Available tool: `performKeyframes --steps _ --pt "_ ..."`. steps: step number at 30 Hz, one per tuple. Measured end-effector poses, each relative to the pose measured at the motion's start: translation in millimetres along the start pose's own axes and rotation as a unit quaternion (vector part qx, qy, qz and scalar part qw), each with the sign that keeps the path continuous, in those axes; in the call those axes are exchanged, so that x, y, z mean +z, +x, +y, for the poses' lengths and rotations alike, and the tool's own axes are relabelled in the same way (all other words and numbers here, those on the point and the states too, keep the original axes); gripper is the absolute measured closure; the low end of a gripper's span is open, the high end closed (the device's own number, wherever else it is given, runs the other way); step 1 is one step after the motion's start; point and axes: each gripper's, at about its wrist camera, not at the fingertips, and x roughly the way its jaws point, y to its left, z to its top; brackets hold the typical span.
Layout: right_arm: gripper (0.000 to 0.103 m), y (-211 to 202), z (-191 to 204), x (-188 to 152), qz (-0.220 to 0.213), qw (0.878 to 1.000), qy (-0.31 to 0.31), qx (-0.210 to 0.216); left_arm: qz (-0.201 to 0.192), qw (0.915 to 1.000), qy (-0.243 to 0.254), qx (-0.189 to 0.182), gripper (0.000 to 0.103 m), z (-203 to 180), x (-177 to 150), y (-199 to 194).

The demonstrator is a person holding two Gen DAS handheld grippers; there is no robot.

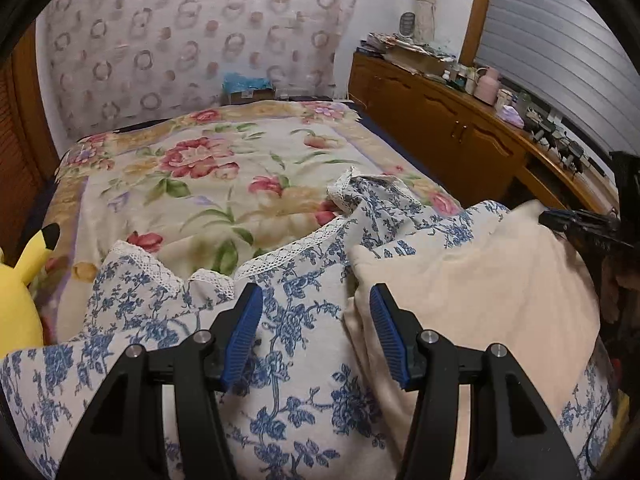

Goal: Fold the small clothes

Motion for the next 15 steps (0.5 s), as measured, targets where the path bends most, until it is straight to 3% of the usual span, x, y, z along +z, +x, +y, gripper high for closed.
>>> performKeyframes --steps 1,2,5,7,15 --pt "0.06 -2 0 0 -0.002 1.0 0.001 -0.003 0.001 1.0 0.0 -0.005 0.048 0 -2 -2" --pt "0.053 -5 -1 0 -0.006 1.0 0.002 -0.007 0.003 1.0 0.001 -0.007 0.048 -2 -3 -3" --pt "0.047 -17 -2 -5 -0.009 1.0 0.005 0.007 0.01 0.9998 0.002 -0.017 0.048 -7 -8 -4" --pt "0.037 -22 -1 -11 -0.006 1.0 0.006 0.015 0.019 0.9995 -0.002 -0.025 0.048 -9 -12 -2" --pt "0.034 -32 14 -46 0.022 0.999 -0.001 0.035 0.046 0.9982 0.0 -0.039 0.048 -21 -26 6"
